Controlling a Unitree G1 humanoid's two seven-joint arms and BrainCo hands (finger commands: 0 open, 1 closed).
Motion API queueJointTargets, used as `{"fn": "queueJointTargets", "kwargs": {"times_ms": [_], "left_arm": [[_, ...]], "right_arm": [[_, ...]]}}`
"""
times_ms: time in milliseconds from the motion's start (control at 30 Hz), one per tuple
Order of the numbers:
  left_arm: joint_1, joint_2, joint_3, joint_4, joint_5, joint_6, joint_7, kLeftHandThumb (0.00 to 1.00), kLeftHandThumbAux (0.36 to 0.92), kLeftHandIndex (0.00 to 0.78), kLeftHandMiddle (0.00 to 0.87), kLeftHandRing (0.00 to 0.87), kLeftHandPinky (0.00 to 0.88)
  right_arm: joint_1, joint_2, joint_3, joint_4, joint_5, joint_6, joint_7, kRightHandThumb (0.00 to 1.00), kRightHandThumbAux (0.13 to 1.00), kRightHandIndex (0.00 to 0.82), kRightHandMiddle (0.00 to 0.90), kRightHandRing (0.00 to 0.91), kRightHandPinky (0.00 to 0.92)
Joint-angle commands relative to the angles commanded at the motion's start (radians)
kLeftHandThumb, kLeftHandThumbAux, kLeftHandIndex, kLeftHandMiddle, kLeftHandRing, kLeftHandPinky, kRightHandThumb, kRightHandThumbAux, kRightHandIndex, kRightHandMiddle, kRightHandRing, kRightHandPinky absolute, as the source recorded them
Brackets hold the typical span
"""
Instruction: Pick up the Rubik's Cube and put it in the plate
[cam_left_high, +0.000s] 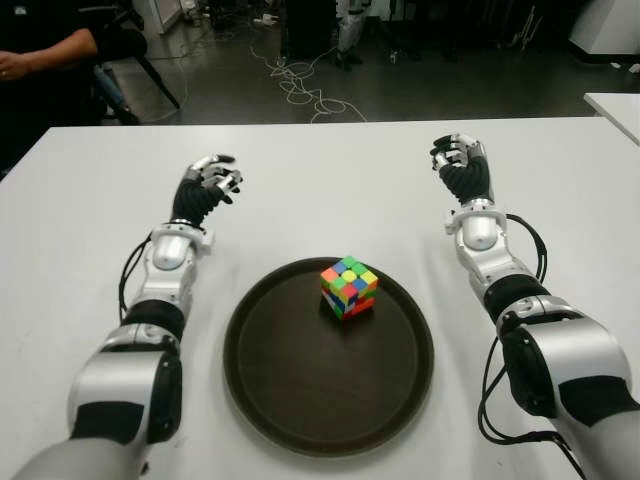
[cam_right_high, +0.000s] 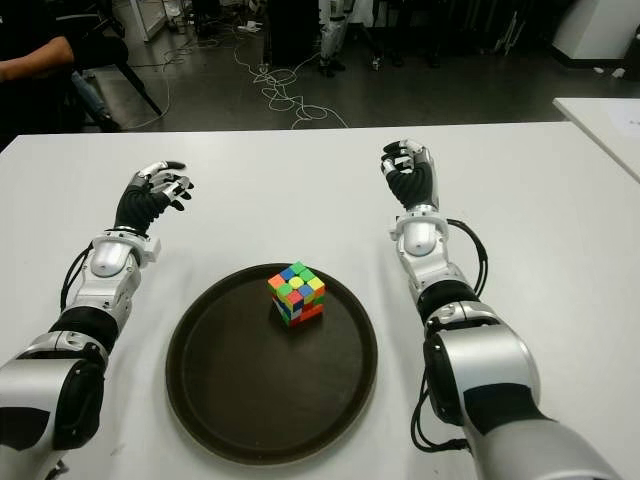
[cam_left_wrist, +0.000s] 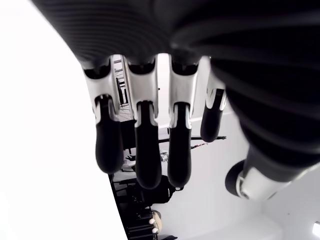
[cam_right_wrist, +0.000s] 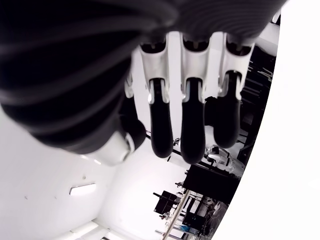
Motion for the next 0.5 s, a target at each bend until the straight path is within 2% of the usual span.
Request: {"fn": "queueJointTargets", "kwargs": {"times_ms": [500], "left_arm": [[-0.003, 0.002, -0.007, 0.007, 0.018, 0.013, 0.033, 0.832, 0.677, 0.389, 0.478, 0.473, 0.516]], "right_arm": [[-0.002, 0.002, -0.002, 0.000, 0.003, 0.006, 0.000, 0.687, 0.728, 0.412, 0.468, 0.505, 0.556]]}}
